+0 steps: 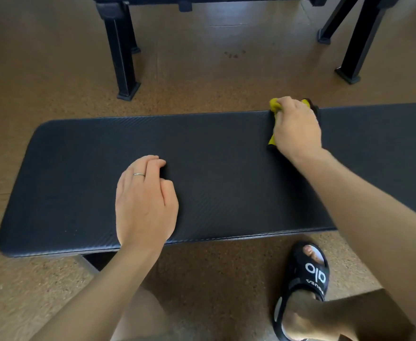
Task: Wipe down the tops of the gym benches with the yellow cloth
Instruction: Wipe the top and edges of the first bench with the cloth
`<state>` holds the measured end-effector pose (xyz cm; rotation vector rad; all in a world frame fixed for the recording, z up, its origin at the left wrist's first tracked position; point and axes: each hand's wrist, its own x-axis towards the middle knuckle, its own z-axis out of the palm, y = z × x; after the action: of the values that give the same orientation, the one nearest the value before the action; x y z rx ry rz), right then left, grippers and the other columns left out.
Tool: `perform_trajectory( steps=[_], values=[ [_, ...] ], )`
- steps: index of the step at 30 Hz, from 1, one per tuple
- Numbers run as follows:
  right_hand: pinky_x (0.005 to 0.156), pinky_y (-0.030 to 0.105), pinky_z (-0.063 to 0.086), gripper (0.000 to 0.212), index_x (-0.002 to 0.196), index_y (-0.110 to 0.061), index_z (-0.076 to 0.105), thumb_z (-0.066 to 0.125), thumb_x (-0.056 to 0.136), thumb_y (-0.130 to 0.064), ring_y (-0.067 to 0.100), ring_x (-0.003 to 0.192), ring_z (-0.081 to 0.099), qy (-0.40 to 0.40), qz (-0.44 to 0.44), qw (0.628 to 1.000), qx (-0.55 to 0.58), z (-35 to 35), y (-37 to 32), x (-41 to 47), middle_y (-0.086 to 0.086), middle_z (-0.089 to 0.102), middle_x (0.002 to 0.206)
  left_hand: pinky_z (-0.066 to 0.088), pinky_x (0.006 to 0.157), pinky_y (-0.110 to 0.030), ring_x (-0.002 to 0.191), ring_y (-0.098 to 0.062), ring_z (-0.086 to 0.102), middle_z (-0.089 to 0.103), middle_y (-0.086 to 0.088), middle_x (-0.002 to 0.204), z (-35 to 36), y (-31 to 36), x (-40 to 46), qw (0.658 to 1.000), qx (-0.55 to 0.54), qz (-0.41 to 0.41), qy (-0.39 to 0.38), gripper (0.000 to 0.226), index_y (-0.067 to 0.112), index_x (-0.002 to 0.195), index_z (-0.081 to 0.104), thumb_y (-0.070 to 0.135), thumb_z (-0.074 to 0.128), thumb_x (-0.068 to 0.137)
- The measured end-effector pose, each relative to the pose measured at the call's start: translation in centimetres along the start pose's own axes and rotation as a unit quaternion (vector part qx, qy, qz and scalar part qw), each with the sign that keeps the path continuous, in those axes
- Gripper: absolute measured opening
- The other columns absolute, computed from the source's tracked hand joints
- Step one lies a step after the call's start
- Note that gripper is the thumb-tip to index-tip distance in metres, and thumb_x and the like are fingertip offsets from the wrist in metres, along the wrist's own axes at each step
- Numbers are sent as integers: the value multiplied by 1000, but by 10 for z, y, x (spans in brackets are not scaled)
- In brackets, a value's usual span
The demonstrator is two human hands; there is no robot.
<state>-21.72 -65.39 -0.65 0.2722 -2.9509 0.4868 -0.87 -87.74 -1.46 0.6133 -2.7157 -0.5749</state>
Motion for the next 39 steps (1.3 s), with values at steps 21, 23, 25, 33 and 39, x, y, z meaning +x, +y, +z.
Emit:
perform_trajectory(
  steps=[21, 23, 25, 33, 39],
  values=[
    [121, 42, 30, 40, 138, -7, 59, 48, 101, -17, 31, 139, 49, -82, -295, 951, 45, 29, -139, -129, 12, 55, 148, 29, 122, -43, 140, -24, 42, 52, -4, 149, -42, -82, 4, 996, 59, -68, 7, 43, 12, 137, 57, 20, 38, 99],
    [120, 43, 30, 39, 137, -6, 59, 50, 99, -13, 33, 135, 52, -73, -264, 960, 49, 46, -158, -88, 13, 59, 143, 30, 121, -42, 139, -22, 43, 53, -2, 148, -42, -83, 4, 996, 48, -72, 18, 45, 14, 136, 58, 22, 36, 97],
    [120, 45, 31, 37, 134, -8, 59, 47, 99, -11, 33, 129, 54, -71, -220, 972, 45, 54, -178, -65, 10, 62, 135, 30, 121, -41, 139, -20, 44, 54, -1, 148, -43, -82, 4, 997, 35, -71, 23, 50, 14, 135, 59, 25, 32, 95],
    [126, 38, 22, 45, 147, -14, 49, 49, 103, -20, 24, 147, 38, -93, -337, 935, 67, 34, -186, -177, 5, 47, 156, 33, 120, -44, 138, -21, 44, 55, -1, 148, -49, -80, 4, 996, 2, -82, 22, 51, 13, 136, 60, 24, 31, 95],
    [122, 30, 22, 42, 144, -13, 54, 50, 103, -14, 25, 140, 48, -86, -291, 953, 15, 11, -113, -150, 7, 52, 151, 33, 120, -45, 139, -22, 44, 54, -1, 148, -51, -82, 1, 997, 4, -81, 12, 45, 14, 138, 59, 21, 35, 100]
  ],
)
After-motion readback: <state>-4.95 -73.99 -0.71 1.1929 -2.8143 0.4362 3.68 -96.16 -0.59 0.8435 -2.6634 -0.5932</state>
